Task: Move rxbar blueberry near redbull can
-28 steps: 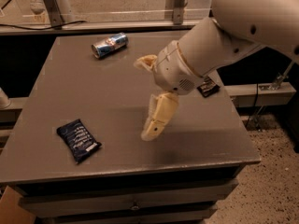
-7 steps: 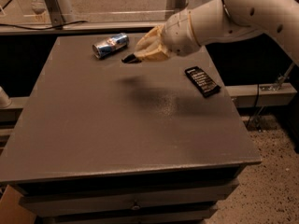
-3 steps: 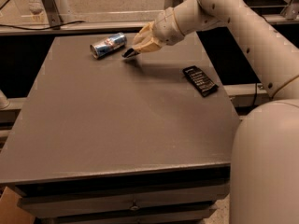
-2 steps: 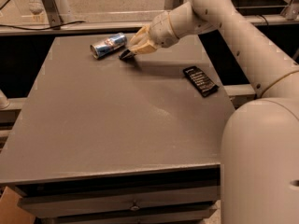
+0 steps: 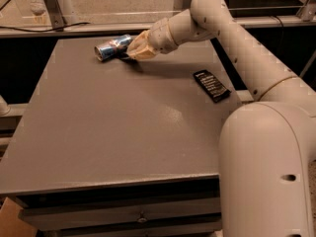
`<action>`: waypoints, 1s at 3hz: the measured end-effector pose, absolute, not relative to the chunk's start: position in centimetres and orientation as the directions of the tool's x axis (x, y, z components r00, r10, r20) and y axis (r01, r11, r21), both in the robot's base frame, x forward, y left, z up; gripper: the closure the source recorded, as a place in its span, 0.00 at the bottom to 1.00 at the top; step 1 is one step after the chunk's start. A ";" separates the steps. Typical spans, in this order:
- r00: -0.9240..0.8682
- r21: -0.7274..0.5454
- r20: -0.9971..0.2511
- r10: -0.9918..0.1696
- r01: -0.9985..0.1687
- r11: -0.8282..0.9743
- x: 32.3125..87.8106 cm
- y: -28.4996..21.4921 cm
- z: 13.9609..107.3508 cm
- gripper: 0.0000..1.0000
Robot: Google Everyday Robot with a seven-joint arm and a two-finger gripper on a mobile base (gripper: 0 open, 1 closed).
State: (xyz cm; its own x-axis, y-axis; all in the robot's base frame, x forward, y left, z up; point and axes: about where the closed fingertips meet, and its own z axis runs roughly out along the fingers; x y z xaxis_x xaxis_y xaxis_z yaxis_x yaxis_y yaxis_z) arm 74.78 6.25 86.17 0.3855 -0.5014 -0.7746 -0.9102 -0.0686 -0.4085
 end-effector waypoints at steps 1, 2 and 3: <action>0.372 -0.402 -0.776 -0.510 -0.914 -0.055 74.6 5.8 86.1 0.82; 0.364 -0.400 -0.776 -0.515 -0.915 -0.043 74.2 5.2 86.2 0.59; 0.355 -0.394 -0.779 -0.517 -0.918 -0.037 73.7 4.9 86.0 0.35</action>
Offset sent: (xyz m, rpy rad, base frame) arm -0.0108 -0.0244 0.0053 -0.0038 0.0037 -0.0570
